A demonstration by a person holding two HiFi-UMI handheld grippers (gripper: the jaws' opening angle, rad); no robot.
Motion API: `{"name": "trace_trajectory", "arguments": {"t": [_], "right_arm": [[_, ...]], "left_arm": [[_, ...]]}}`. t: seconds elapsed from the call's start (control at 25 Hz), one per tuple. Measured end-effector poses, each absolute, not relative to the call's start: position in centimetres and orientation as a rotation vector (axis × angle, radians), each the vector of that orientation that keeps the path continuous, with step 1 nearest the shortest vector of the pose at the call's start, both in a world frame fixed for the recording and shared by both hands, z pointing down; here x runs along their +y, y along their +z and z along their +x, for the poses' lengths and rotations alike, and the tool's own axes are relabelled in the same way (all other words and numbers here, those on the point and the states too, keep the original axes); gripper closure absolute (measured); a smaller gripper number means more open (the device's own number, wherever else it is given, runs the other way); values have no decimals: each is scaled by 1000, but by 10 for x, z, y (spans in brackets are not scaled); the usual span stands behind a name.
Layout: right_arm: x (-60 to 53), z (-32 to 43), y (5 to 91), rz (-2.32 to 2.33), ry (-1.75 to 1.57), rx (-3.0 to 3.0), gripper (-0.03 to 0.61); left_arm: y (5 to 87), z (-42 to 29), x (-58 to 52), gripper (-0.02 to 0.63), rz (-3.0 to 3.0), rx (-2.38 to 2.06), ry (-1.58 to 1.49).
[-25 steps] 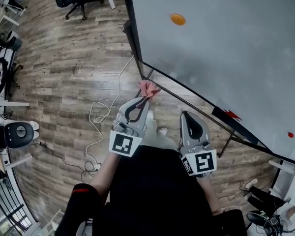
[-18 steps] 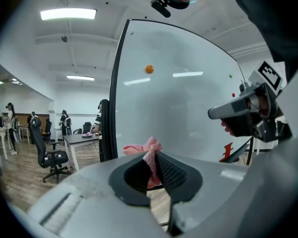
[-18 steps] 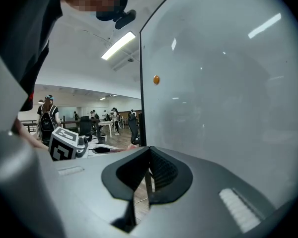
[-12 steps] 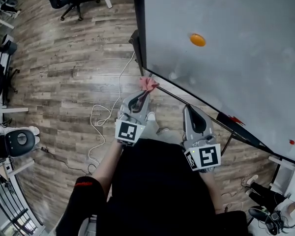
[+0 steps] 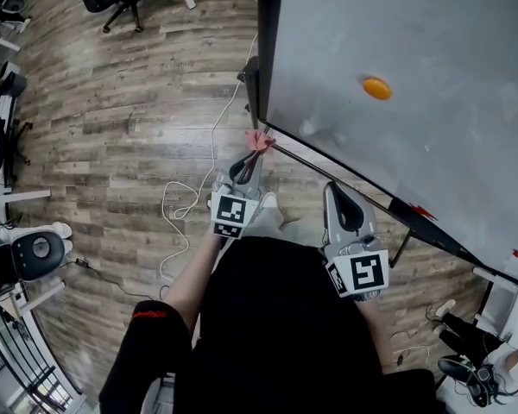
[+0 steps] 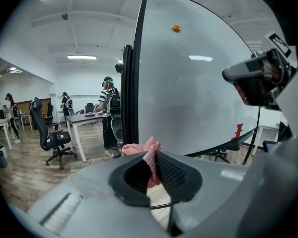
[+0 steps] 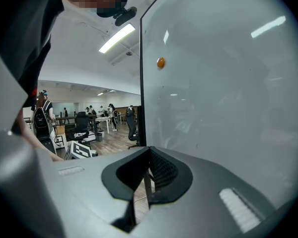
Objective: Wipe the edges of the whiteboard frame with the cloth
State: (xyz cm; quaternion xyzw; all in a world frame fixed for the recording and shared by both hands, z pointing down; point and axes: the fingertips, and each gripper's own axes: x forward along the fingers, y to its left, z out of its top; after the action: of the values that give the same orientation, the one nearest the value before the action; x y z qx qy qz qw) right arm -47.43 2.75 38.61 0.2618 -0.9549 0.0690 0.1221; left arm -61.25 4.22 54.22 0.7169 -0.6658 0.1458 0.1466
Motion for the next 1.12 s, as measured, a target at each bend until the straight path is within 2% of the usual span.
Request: {"name": "trace_trajectory", "arguments": {"t": [0.56, 1.12], "right_arm": [[19, -483, 412, 761, 224, -2726, 577], [16, -485, 420, 766, 247, -2710, 577]], "left_arm": [[599, -630, 10, 597, 1989, -1848, 523], [622, -625, -2, 597, 1950, -1806, 537]]}}
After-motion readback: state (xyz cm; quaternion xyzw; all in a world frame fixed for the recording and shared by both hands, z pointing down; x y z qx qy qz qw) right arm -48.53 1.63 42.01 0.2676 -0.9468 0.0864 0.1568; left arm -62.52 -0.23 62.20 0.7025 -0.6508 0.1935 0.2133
